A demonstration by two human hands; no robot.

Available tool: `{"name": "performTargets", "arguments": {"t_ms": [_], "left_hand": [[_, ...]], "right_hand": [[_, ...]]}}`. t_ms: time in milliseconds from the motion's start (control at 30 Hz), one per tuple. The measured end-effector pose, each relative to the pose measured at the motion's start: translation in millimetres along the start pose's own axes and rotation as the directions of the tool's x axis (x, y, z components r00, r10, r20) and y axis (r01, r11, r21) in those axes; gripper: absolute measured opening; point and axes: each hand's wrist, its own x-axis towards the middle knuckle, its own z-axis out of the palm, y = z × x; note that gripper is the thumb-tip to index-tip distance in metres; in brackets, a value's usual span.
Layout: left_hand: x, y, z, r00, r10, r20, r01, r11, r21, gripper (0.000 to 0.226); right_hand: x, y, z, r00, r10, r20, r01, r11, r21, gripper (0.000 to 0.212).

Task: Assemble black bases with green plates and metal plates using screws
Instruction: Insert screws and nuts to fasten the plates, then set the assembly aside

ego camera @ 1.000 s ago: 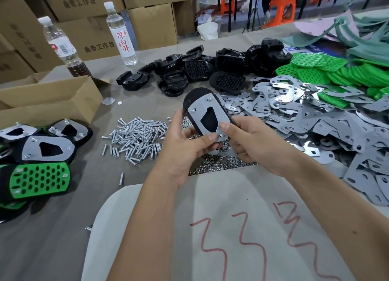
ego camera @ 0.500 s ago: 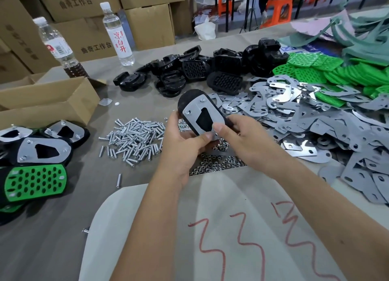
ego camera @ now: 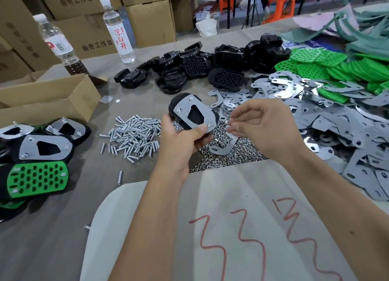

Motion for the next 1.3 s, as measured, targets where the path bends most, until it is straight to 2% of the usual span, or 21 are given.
{"name": "performTargets", "arguments": {"t_ms": [167, 333, 433, 500, 567, 667, 800, 867, 967, 1133, 1300], "left_hand": [[-3, 0, 2, 1.000, -0.025, 0.019, 0.024, 0.998, 0.063, 0.040], [-1, 0, 0, 0.999, -0.026, 0.026, 0.024, 0.997, 0.068, 0.039], [-2, -1, 1, 0.999, -0.025, 0.025, 0.024, 0.998, 0.054, 0.040], [-2, -1, 1, 0.999, -0.024, 0.026, 0.023, 0.998, 0.056, 0.043], [-2, -2, 1, 0.999, -0.033, 0.027, 0.031, 0.998, 0.056, 0.044], [-2, -2, 1, 0.999, -0.039, 0.028, 0.038, 0.998, 0.055, 0.043], [-3, -3, 2, 0.999, -0.026, 0.043, 0.023, 0.996, 0.081, 0.043], [-4, -3, 3, 0.997, -0.023, 0.068, 0.017, 0.997, 0.076, 0.044], [-5, -2, 3, 0.996, -0.031, 0.080, 0.025, 0.997, 0.069, 0.048], [-2, -3, 2, 0.996, -0.046, 0.080, 0.041, 0.997, 0.060, 0.039], [-1, -5, 0, 0.994, -0.049, 0.093, 0.046, 0.998, 0.040, 0.043]], "right_hand": [[-3, -4, 2, 0.999, -0.052, -0.017, 0.052, 0.998, 0.017, 0.014], [-4, -3, 4, 0.997, -0.074, -0.029, 0.073, 0.997, -0.029, 0.022], [-5, -4, 7, 0.997, -0.079, -0.008, 0.080, 0.995, 0.052, 0.014], [-5, -4, 8, 0.997, -0.062, 0.036, 0.055, 0.984, 0.172, 0.006], [-5, -4, 8, 0.996, -0.037, 0.076, 0.018, 0.970, 0.241, 0.010], [-5, -5, 8, 0.993, -0.079, 0.082, 0.063, 0.981, 0.186, 0.013], [-8, -4, 12, 0.970, -0.238, 0.046, 0.239, 0.971, -0.001, 0.015], [-10, -4, 14, 0.953, -0.298, 0.049, 0.300, 0.953, -0.039, 0.014], [-9, -4, 15, 0.939, -0.336, 0.069, 0.340, 0.938, -0.065, 0.011], [-9, -3, 14, 0.910, -0.385, 0.151, 0.403, 0.909, -0.109, 0.012], [-8, -1, 15, 0.904, -0.402, 0.144, 0.421, 0.896, -0.139, 0.014]]}}
